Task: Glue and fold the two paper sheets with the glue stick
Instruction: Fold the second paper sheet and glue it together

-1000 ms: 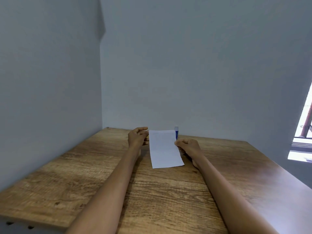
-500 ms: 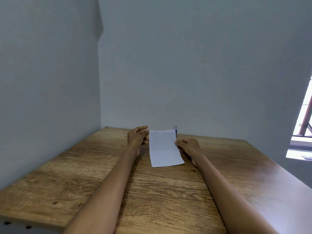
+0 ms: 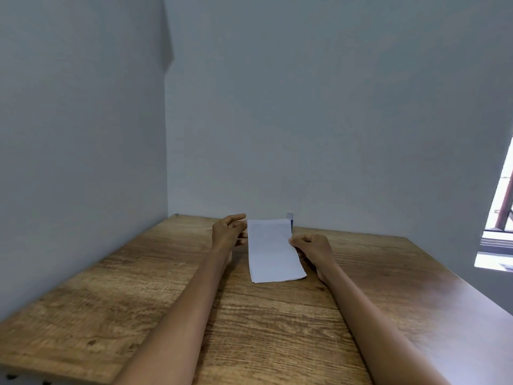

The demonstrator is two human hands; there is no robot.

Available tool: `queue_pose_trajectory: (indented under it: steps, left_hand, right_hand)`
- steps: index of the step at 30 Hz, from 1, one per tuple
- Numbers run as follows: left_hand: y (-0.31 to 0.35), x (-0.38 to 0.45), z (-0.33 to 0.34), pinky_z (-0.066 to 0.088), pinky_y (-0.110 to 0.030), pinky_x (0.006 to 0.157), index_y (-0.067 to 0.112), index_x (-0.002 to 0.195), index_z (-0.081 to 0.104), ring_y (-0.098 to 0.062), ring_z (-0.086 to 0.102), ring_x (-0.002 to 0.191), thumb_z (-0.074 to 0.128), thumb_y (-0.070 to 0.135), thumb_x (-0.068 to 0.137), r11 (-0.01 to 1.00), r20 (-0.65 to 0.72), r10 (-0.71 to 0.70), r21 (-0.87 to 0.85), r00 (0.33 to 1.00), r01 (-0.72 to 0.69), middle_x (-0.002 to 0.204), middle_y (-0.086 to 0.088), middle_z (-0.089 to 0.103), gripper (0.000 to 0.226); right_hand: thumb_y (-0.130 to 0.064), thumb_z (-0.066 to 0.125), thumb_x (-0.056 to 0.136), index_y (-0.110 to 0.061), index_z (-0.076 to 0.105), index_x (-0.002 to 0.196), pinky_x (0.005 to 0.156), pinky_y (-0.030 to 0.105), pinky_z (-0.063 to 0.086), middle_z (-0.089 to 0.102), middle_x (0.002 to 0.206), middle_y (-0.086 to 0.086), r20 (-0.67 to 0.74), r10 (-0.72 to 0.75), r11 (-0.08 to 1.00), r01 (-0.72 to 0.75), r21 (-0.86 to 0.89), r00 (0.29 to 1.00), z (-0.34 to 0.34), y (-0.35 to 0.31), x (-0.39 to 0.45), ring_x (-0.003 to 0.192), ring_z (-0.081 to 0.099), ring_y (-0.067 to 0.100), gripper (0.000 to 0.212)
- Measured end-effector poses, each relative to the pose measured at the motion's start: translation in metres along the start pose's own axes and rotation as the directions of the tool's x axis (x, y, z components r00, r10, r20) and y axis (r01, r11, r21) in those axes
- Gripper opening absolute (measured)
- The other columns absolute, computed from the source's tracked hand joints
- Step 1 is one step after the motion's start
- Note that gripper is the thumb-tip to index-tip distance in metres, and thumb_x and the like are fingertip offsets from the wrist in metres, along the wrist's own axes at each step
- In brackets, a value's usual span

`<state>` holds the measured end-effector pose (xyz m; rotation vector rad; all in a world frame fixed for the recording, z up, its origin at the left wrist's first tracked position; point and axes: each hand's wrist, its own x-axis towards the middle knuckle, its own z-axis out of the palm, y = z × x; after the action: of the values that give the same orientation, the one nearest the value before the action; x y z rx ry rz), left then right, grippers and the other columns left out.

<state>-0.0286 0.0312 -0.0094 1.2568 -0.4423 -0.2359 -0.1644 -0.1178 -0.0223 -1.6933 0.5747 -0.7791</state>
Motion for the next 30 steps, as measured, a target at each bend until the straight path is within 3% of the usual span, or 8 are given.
queue_pose_trajectory:
  steps: [5,10,12,15,19,26,30]
  left_hand:
    - [0.0,0.0,0.0,0.052,-0.017,0.045,0.006,0.114,0.062,-0.005,0.061,0.048,0.062,0.002,0.087,1.0,0.004,-0.006,-0.02,1.0,0.006,0.077,-0.004,0.068,0.027]
    - [0.001,-0.002,-0.003,0.055,-0.023,0.053,0.012,0.114,0.06,-0.017,0.067,0.072,0.063,0.004,0.086,0.997,0.085,-0.066,-0.045,0.994,0.069,0.091,-0.009,0.07,0.029]
    - [0.0,-0.001,-0.003,0.056,-0.026,0.057,0.009,0.113,0.06,-0.021,0.068,0.077,0.063,0.004,0.086,0.992,0.128,-0.121,-0.016,0.984,0.124,0.097,-0.013,0.071,0.028]
    - [-0.003,-0.001,-0.002,0.055,-0.024,0.051,0.004,0.11,0.065,-0.018,0.068,0.069,0.062,0.006,0.088,0.984,0.187,-0.176,0.024,0.966,0.174,0.09,-0.011,0.073,0.022]
    - [-0.007,0.001,-0.003,0.055,-0.025,0.05,0.002,0.099,0.068,-0.015,0.067,0.057,0.065,0.012,0.088,0.973,0.186,-0.229,0.073,0.955,0.219,0.077,-0.007,0.074,0.016]
    - [-0.009,0.004,-0.003,0.058,-0.03,0.057,0.0,0.103,0.067,-0.022,0.072,0.075,0.064,0.015,0.089,0.965,0.213,-0.247,0.138,0.945,0.221,0.093,-0.012,0.075,0.021]
    - [-0.01,0.004,-0.003,0.056,-0.029,0.055,0.0,0.102,0.067,-0.019,0.071,0.068,0.061,0.014,0.09,0.966,0.218,-0.246,0.132,0.944,0.221,0.096,-0.013,0.074,0.019]
  right_hand:
    - [-0.015,0.07,0.081,-0.006,0.071,0.073,0.049,0.024,0.043,0.066,0.065,0.006,-0.019,0.007,1.0,-0.007,-0.002,1.0,0.001,0.0,0.0,0.053,0.054,0.014,0.012]
    - [-0.016,0.071,0.081,-0.01,0.07,0.072,0.054,0.027,0.046,0.071,0.075,0.008,-0.058,-0.001,1.0,0.001,-0.003,0.998,0.0,0.002,0.003,0.059,0.06,0.015,0.01]
    - [-0.017,0.071,0.08,-0.011,0.071,0.073,0.062,0.035,0.052,0.073,0.08,0.009,-0.075,-0.008,1.0,0.008,-0.007,0.997,-0.001,0.003,0.005,0.067,0.065,0.019,0.009]
    - [-0.017,0.071,0.081,-0.013,0.071,0.074,0.077,0.039,0.055,0.074,0.082,0.005,-0.1,-0.022,1.0,0.021,-0.009,0.995,-0.002,0.003,0.006,0.081,0.069,0.022,0.008]
    - [-0.017,0.07,0.081,-0.018,0.07,0.071,0.077,0.034,0.055,0.072,0.079,-0.003,-0.145,-0.06,0.998,0.059,-0.016,0.988,-0.003,0.001,0.006,0.082,0.068,0.016,0.009]
    - [-0.016,0.069,0.081,-0.027,0.069,0.067,0.075,0.03,0.055,0.07,0.076,-0.012,-0.182,-0.094,0.996,0.092,-0.017,0.979,-0.001,0.0,0.006,0.08,0.066,0.009,0.018]
    - [-0.018,0.069,0.081,-0.027,0.068,0.068,0.068,0.025,0.052,0.069,0.076,-0.012,-0.19,-0.104,0.994,0.099,-0.035,0.976,-0.001,-0.001,0.006,0.077,0.066,0.008,0.016]
